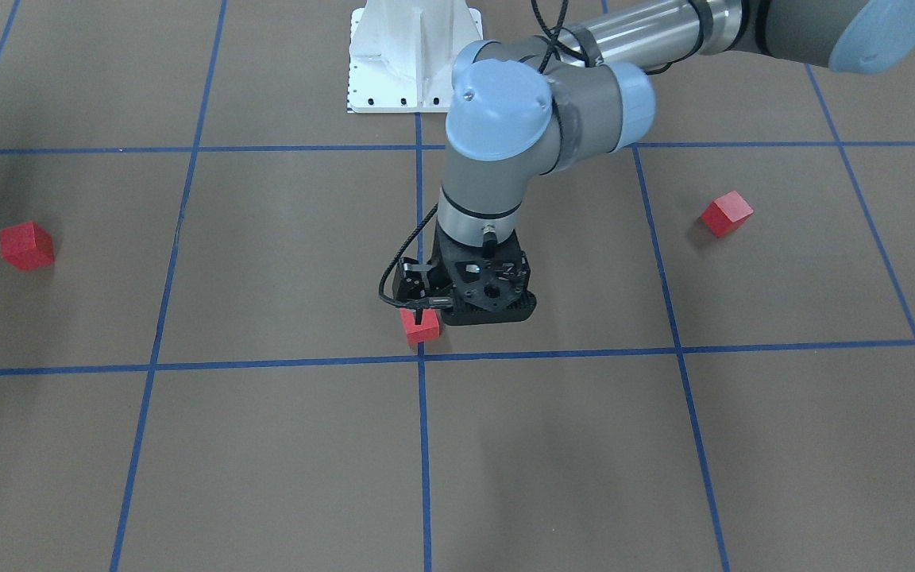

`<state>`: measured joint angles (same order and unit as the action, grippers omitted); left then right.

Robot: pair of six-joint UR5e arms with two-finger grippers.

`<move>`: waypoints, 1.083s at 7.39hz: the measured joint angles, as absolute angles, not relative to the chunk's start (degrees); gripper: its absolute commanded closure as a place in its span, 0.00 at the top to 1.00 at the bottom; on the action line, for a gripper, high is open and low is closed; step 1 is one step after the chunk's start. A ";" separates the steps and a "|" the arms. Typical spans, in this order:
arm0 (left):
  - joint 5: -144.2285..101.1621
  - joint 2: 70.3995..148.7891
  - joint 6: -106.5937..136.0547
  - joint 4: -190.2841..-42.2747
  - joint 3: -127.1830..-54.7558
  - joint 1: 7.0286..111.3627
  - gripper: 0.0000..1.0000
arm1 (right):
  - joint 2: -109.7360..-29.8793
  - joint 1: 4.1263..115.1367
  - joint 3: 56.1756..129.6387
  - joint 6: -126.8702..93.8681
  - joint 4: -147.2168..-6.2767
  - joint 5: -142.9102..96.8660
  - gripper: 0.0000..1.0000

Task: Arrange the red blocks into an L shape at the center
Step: 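Lift the opened left gripper away while the right gripper reaches for the far cube, then grasp the red cube on the right arm's side with the right gripper and lift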

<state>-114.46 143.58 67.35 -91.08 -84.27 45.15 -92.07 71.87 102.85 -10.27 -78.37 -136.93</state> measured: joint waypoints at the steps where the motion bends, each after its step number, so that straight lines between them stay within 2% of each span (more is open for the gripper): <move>1: -115.68 140.22 65.88 -89.84 -88.86 46.74 1.00 | -92.83 67.60 103.15 -12.79 -74.76 -135.10 0.99; 3: -116.37 136.06 64.03 -89.22 -93.71 48.44 1.00 | -94.66 61.76 103.16 -14.13 -72.54 -130.44 0.99; 8: -116.40 135.00 63.37 -89.26 -94.57 48.66 1.00 | -96.67 56.62 99.75 -13.98 -72.53 -128.19 0.99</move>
